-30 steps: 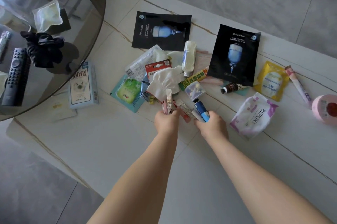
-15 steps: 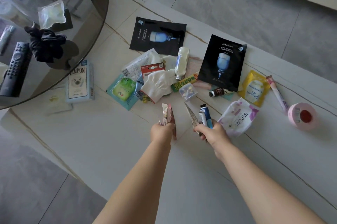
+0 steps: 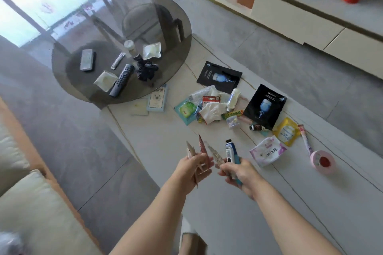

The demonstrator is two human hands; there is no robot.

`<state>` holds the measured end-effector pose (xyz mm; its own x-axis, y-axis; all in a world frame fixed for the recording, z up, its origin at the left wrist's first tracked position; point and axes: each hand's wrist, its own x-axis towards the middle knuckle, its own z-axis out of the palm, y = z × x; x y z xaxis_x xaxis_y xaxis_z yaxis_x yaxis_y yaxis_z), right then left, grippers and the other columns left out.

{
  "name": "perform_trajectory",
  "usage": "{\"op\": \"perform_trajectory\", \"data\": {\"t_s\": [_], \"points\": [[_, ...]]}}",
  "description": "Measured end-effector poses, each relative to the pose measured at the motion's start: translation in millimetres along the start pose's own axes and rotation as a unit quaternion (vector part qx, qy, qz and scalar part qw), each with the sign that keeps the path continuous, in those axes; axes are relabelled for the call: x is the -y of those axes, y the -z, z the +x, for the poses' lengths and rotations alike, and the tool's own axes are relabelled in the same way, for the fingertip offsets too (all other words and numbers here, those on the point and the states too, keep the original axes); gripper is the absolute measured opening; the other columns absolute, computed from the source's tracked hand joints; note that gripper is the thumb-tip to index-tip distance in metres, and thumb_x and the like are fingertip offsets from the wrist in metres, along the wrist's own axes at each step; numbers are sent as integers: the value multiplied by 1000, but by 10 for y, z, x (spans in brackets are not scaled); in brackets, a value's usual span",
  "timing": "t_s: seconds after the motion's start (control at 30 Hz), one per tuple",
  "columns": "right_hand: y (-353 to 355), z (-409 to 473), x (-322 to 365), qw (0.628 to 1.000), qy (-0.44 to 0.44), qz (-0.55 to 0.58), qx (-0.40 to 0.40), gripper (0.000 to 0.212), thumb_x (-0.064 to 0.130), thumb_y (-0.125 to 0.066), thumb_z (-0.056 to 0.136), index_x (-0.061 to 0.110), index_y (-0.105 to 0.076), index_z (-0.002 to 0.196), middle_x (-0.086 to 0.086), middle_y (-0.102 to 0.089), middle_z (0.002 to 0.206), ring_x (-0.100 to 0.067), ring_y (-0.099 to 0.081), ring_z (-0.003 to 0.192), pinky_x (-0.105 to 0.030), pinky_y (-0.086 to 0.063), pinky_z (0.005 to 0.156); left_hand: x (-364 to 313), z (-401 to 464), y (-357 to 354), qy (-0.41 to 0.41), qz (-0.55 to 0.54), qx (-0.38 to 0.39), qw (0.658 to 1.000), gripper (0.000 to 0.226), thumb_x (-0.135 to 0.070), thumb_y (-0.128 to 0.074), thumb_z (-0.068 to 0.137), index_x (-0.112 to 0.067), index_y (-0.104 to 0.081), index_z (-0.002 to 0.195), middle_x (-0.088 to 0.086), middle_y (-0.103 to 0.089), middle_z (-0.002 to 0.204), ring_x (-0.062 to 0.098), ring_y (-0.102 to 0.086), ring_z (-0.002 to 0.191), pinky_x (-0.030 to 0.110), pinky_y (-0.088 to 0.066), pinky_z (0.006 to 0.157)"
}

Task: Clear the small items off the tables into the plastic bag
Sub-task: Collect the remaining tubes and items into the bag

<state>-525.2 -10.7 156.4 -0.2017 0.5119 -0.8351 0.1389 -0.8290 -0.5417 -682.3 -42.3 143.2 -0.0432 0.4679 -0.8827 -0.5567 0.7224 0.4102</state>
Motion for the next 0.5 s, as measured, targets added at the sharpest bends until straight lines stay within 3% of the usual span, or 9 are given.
{"op": "perform_trajectory", "data": {"t_s": [0.2, 0.37, 0.5], "points": [[-578, -902, 132, 991, -8, -70, 112, 22, 5, -65, 84, 11, -58, 104, -6, -59, 83, -14, -58, 73, -23, -53, 61, -57, -1149, 508, -24, -100, -5, 995, 12, -1, -58, 89, -7, -59, 99, 11, -65, 74, 20, -67, 70, 34, -59, 63], [-1255, -1457, 192, 967, 11, -172, 189, 23, 12, -69, 84, 18, -53, 100, -10, -61, 101, -20, -62, 91, -26, -55, 69, 47, -1974, 1123, -81, -188, -34, 978, 16, 5, -61, 84, -4, -55, 95, 13, -68, 73, 20, -67, 63, 29, -58, 57], [-1919, -1813, 140, 943, 22, -230, 240, 22, 7, -68, 83, 12, -55, 101, -6, -62, 84, -14, -60, 74, -22, -52, 60, 147, -2500, 1674, -139, -243, -67, 958, 9, -1, -63, 84, -8, -58, 87, 7, -64, 63, 15, -63, 52, 25, -55, 51]]}}
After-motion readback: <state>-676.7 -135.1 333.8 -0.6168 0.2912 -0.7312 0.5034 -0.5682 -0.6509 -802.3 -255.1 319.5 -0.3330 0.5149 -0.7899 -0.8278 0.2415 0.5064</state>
